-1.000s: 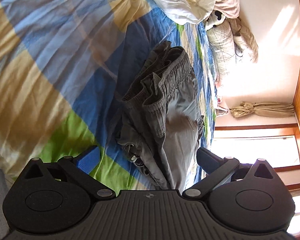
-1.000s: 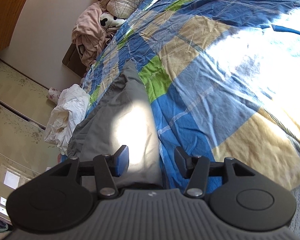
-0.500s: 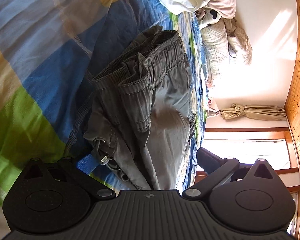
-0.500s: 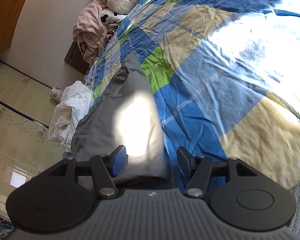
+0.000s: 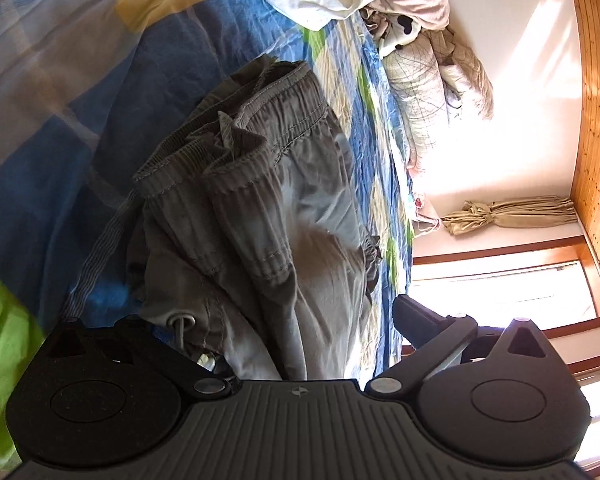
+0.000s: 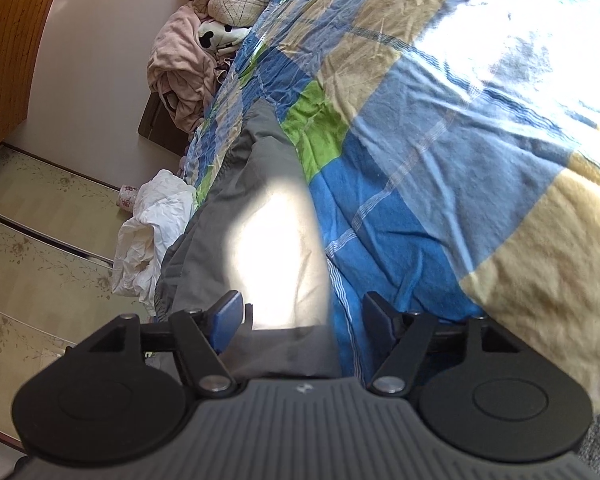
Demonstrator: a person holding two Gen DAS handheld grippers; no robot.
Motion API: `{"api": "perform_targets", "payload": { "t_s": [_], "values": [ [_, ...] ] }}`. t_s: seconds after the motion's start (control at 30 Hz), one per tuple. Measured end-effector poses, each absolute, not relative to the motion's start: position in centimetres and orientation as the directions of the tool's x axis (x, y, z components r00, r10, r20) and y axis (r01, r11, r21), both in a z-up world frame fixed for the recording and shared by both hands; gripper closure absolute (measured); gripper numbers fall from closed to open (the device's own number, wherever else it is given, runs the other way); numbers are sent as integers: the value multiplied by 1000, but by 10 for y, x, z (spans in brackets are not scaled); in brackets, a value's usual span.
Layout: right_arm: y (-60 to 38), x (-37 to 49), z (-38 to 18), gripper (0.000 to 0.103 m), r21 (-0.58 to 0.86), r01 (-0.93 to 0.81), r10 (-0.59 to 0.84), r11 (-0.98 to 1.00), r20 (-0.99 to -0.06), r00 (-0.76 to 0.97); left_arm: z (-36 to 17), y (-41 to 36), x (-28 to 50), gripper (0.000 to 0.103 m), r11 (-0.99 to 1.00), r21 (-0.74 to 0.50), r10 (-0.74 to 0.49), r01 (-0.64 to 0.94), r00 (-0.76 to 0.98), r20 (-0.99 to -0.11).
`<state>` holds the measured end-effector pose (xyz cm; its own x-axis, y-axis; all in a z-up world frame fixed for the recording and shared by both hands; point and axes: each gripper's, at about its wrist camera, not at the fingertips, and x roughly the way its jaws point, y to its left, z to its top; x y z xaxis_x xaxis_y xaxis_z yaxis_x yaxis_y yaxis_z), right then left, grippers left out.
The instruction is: Fold clothes
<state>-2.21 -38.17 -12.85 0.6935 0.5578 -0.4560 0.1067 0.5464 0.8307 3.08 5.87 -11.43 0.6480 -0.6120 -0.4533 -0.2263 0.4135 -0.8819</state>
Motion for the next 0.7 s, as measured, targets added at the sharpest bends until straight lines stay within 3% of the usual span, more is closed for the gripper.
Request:
{"api": "perform_targets", "payload": {
  "t_s": [0.17, 0.37, 0.7],
  "values": [
    [-378, -4, -133, 33, 849, 79, 594, 523, -430, 680, -124, 61, 38, 3, 434, -873, -609, -223, 642, -467],
    [-371, 31, -140, 33, 877, 17, 669, 481, -379, 639, -138, 75, 32, 15, 418, -884, -637, -210, 626, -450],
    [-367, 80, -143, 33, 903, -83, 774, 421, -310, 552, -137, 66, 44, 9, 458, -867, -629, -197, 617, -473]
  ]
}}
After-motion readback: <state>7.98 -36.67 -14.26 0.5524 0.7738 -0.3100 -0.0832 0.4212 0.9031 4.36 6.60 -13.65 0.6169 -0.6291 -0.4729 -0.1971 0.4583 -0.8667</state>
